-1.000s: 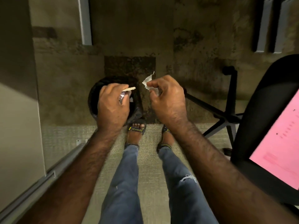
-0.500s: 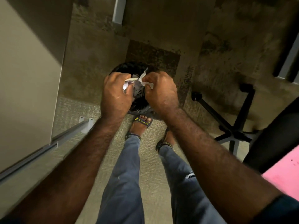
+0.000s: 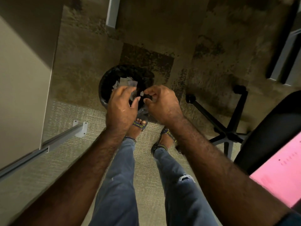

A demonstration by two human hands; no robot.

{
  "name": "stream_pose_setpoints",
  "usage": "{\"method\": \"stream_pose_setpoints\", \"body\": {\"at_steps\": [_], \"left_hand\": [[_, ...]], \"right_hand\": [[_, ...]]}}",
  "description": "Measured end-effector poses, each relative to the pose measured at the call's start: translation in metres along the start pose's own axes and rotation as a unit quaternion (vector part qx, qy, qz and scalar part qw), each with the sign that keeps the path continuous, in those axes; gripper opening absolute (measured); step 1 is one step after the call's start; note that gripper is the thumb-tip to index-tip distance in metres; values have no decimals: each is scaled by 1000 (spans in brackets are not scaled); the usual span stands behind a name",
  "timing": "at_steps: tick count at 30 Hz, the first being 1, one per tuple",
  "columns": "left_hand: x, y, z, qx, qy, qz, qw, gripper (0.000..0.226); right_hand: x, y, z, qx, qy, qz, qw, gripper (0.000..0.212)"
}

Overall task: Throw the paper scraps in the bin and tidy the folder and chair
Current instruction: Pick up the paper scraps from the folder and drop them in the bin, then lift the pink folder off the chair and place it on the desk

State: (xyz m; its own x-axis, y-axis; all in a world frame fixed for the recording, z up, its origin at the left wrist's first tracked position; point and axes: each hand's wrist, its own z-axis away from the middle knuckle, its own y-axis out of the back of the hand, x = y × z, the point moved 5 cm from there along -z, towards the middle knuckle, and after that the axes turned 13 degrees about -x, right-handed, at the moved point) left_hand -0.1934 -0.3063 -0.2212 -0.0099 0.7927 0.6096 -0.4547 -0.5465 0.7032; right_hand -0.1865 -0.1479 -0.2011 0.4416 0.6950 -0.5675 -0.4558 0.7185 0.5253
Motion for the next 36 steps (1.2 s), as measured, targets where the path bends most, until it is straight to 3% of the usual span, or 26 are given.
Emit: {"method": "stream_pose_setpoints", "body": {"at_steps": [11,22,36], "left_hand": [[127,-67,-7,-49,-143,-7,989,32],[250,-134,16,-105,-247,1,963,32],[352,-220,64,-175,-363,-31,915,35]], "right_hand": [[97,67,76,109,-63,-17,992,20],[188,135,173,244,-134,-88,957,22],[283,170,296,399,-192,-182,878,24]]}}
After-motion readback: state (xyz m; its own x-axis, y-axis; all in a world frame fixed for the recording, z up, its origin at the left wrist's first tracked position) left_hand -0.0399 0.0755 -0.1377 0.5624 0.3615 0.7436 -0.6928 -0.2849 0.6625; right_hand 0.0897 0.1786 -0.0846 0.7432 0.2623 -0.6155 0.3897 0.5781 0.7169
